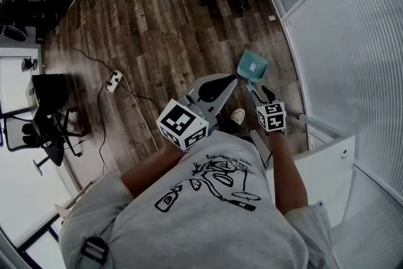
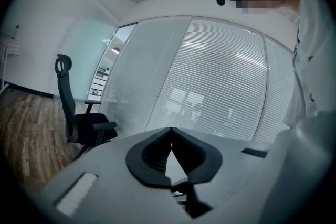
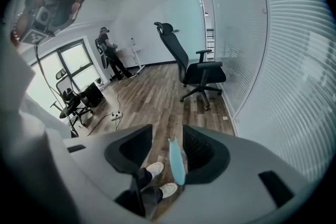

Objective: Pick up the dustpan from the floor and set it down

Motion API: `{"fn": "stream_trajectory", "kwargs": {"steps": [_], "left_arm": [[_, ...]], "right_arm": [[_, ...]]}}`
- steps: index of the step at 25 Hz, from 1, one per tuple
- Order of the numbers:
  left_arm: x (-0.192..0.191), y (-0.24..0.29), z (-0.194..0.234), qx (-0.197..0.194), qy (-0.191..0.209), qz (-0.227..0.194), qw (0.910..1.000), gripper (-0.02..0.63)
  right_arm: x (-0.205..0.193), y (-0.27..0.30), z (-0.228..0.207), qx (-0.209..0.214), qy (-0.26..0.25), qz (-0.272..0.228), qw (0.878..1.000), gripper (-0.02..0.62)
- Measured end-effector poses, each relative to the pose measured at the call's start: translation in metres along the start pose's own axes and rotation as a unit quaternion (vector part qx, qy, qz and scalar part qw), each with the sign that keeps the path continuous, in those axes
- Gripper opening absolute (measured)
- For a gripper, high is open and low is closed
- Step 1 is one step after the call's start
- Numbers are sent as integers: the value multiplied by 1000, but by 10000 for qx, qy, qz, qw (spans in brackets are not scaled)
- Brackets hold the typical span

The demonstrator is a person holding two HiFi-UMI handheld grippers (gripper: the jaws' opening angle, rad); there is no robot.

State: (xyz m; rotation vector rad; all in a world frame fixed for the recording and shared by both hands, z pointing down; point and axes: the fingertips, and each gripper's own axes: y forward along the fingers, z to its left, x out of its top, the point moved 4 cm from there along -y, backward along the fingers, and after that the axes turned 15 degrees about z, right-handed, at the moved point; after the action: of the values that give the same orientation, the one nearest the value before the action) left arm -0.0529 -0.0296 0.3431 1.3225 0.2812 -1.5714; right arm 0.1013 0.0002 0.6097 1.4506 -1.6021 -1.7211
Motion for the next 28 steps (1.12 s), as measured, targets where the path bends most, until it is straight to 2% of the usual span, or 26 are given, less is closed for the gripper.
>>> {"fn": "stream_trajectory", "kwargs": {"steps": [28], "left_arm": [[-41, 10, 6, 40, -220, 484, 9986, 2]], "right_arm": [[-50, 93, -16, 16, -137, 828, 9965, 186]]}}
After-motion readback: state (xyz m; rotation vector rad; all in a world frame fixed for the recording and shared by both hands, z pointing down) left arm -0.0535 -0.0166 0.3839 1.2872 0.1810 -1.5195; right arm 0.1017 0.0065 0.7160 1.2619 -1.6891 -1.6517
